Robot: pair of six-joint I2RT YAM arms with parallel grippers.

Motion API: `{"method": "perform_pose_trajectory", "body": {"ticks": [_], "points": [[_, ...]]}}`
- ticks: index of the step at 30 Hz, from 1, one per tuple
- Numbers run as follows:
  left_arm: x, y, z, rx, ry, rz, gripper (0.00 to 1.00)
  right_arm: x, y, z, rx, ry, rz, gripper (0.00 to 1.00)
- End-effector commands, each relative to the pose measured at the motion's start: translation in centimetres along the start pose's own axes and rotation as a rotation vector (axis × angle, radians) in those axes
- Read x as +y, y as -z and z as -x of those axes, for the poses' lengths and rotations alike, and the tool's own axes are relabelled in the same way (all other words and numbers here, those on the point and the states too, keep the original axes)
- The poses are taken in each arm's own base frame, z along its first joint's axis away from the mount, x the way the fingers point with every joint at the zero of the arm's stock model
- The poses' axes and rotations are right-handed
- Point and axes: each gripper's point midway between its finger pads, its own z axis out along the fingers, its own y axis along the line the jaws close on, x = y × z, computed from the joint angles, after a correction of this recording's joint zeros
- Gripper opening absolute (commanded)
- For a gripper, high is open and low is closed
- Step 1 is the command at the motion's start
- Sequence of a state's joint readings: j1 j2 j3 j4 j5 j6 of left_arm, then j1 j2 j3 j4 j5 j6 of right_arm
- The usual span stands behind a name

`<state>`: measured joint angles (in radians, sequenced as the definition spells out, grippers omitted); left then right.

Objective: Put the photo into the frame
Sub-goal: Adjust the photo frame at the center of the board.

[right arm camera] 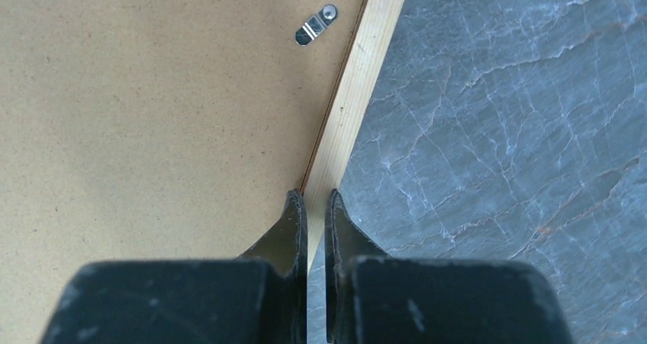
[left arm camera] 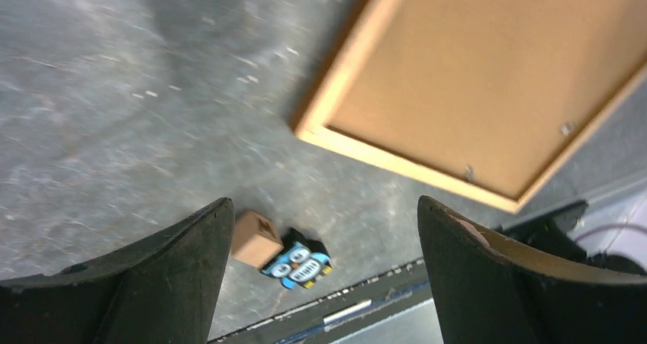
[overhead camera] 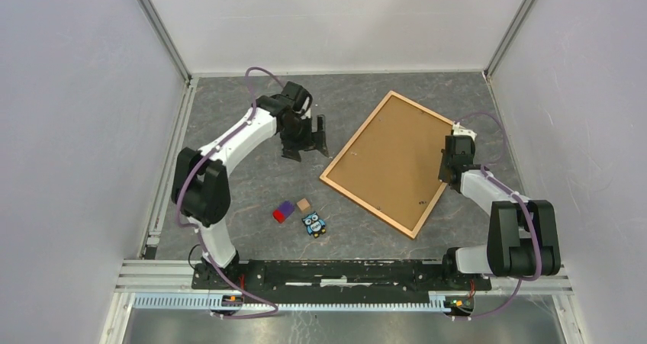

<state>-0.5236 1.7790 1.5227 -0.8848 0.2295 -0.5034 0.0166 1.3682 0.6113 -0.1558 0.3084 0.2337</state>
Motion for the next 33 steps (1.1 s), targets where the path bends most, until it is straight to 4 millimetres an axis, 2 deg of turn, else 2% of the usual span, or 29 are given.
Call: {"method": "perform_pose_trajectory", "body": {"ticks": [1, 4, 7, 10, 12, 16, 23, 26, 29, 33], "points": [[1.9, -0.7, 2.5, -0.018, 0.041, -0.013, 0.95, 1.5, -0.5, -4.0, 0.105, 0.154, 0.132, 0.00], [2.6, -2.2, 3.6, -0.019, 0.066, -0.023, 0.96, 2.6, -0.6, -4.3, 0.106, 0.147, 0.194, 0.00], [4.3, -4.1, 5.0, -0.003, 0.093, -0.006, 0.96, 3.3, -0.5, -4.5, 0.117, 0.148, 0.229, 0.00], [4.9, -6.0, 5.5, 0.028, 0.102, -0.011, 0.95, 3.9, -0.4, -4.4, 0.106, 0.139, 0.267, 0.00], [4.5, -6.9, 5.5, 0.044, 0.098, -0.044, 0.94, 4.2, -0.3, -4.3, 0.097, 0.134, 0.284, 0.00], [3.5, -8.0, 4.1, 0.111, 0.087, -0.108, 0.89, 4.7, -0.4, -3.8, 0.090, 0.123, 0.299, 0.00], [0.6, -8.5, -0.1, 0.175, 0.045, -0.132, 0.81, 5.2, -0.6, -4.0, 0.109, 0.119, 0.322, 0.00], [0.6, -8.5, -1.4, 0.188, 0.048, -0.105, 0.73, 5.3, -0.6, -3.2, 0.100, 0.112, 0.317, 0.01], [0.5, -8.2, -2.4, 0.228, 0.033, -0.114, 0.71, 5.3, -0.8, -1.9, 0.096, 0.113, 0.305, 0.04], [1.9, -7.7, -3.1, 0.263, -0.008, -0.045, 0.60, 4.5, -1.3, -0.9, 0.106, 0.121, 0.256, 0.11]]}}
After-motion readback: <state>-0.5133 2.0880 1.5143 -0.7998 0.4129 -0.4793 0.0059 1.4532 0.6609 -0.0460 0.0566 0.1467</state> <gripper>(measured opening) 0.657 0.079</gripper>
